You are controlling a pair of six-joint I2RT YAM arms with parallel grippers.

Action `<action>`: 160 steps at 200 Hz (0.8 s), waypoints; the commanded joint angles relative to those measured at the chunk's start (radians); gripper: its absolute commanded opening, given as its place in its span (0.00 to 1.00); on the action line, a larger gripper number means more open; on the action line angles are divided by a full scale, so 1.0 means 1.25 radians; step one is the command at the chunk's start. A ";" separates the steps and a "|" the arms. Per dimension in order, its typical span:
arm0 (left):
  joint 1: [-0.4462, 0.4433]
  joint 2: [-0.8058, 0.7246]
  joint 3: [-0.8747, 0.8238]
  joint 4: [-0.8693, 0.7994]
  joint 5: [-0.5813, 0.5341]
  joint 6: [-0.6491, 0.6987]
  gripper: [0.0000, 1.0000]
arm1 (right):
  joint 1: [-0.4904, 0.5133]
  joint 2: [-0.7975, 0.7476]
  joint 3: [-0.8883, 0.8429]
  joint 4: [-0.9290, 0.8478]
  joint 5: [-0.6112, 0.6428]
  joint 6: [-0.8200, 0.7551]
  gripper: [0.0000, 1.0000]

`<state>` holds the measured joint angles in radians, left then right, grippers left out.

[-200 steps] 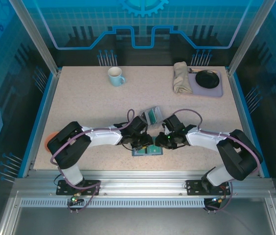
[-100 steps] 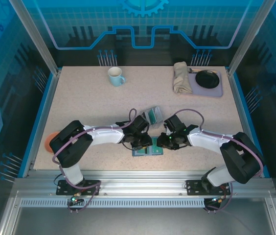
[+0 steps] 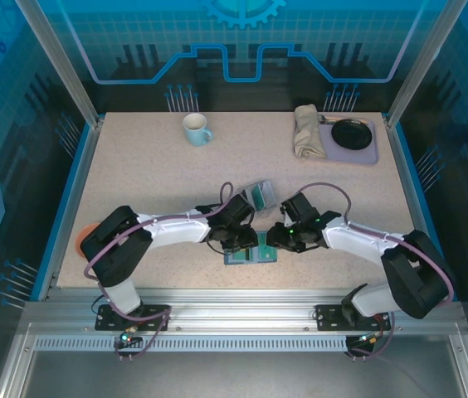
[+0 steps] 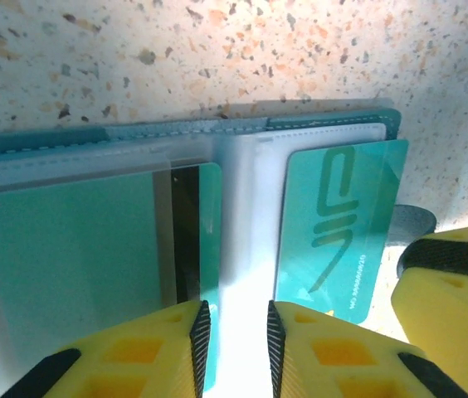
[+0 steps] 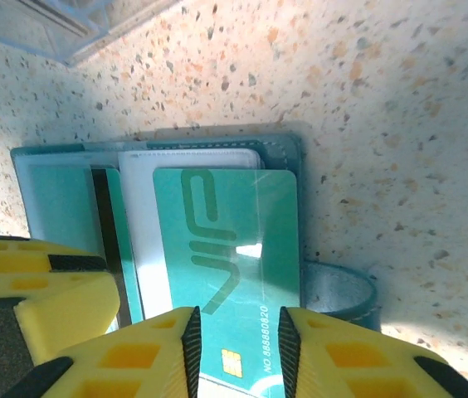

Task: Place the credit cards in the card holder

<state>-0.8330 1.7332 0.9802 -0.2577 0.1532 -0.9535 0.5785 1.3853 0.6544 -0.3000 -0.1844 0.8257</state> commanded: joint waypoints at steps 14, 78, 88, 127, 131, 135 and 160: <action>-0.014 -0.016 0.032 -0.003 0.006 0.028 0.28 | -0.019 -0.015 -0.019 -0.043 0.006 -0.007 0.34; -0.017 0.049 0.077 -0.002 0.028 0.028 0.25 | -0.020 0.052 -0.031 -0.004 -0.038 -0.005 0.33; -0.017 0.066 0.083 -0.005 0.029 0.025 0.23 | -0.020 0.059 -0.032 0.001 -0.038 -0.004 0.33; -0.017 0.112 0.089 -0.032 0.020 0.000 0.15 | -0.026 0.059 -0.048 0.041 -0.064 0.001 0.25; -0.017 0.114 0.087 -0.032 0.020 0.000 0.15 | -0.027 0.058 -0.051 0.047 -0.068 0.002 0.24; -0.017 0.115 0.085 -0.033 0.021 -0.002 0.14 | -0.028 0.057 -0.053 0.051 -0.071 0.004 0.23; -0.017 0.116 0.071 -0.033 0.019 -0.004 0.12 | -0.034 0.039 -0.062 0.071 -0.088 0.008 0.17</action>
<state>-0.8482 1.8587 1.0748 -0.2577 0.1711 -0.9436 0.5480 1.4452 0.6022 -0.2447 -0.2508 0.8299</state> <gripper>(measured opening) 0.126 0.189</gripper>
